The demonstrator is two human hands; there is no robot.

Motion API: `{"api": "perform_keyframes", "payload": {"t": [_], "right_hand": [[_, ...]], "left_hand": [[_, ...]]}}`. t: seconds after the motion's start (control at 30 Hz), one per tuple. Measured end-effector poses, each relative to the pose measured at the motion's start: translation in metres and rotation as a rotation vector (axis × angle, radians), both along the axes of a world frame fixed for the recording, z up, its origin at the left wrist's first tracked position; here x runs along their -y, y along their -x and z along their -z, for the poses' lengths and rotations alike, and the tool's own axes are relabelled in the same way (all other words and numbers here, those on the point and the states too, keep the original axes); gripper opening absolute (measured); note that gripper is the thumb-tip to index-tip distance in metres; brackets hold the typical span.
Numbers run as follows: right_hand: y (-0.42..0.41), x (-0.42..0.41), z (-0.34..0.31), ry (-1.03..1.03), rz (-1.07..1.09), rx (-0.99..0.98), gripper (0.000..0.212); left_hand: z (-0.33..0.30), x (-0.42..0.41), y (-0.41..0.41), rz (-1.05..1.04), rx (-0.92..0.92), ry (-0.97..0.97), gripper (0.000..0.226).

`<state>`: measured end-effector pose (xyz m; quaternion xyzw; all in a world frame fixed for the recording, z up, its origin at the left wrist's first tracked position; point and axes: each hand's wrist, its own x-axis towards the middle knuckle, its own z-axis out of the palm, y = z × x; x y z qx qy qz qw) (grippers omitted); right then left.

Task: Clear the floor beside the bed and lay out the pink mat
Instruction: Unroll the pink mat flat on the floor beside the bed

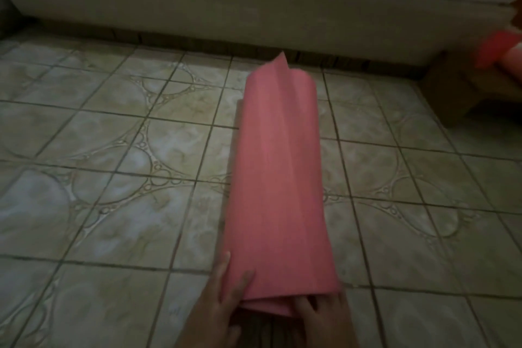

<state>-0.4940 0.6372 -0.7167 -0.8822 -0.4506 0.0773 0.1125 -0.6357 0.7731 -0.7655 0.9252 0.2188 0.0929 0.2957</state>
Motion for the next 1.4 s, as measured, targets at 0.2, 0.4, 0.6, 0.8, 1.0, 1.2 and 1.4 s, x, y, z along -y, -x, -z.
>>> {"api": "perform_keyframes", "payload": {"t": [0.2,0.4,0.6,0.8,1.0,1.2,1.4], "right_hand": [[-0.006,0.003,-0.012,0.071,-0.039,-0.172,0.105],[-0.036,0.009,-0.006,-0.227,0.003,-0.445,0.128],[-0.034,0.004,-0.007,-0.111,-0.112,-0.268,0.11],[-0.032,0.002,0.004,-0.013,-0.169,-0.193,0.097],[-0.031,0.003,0.003,-0.013,-0.158,-0.163,0.097],[-0.037,0.012,0.005,-0.102,-0.141,-0.181,0.095],[-0.04,0.014,-0.008,-0.154,-0.085,-0.27,0.087]], "left_hand": [[-0.044,0.0,-0.033,0.023,0.01,0.019,0.098],[-0.062,-0.011,-0.076,0.172,-0.179,-0.106,0.112],[-0.077,-0.013,-0.086,-0.241,0.156,-0.018,0.105],[-0.066,-0.053,-0.045,-0.538,0.262,0.032,0.081],[-0.049,-0.078,0.016,-0.669,0.081,-0.115,0.092],[0.004,-0.075,0.066,-0.774,-0.098,0.038,0.072],[0.03,-0.093,0.058,-1.046,-0.32,0.142,0.1]]}}
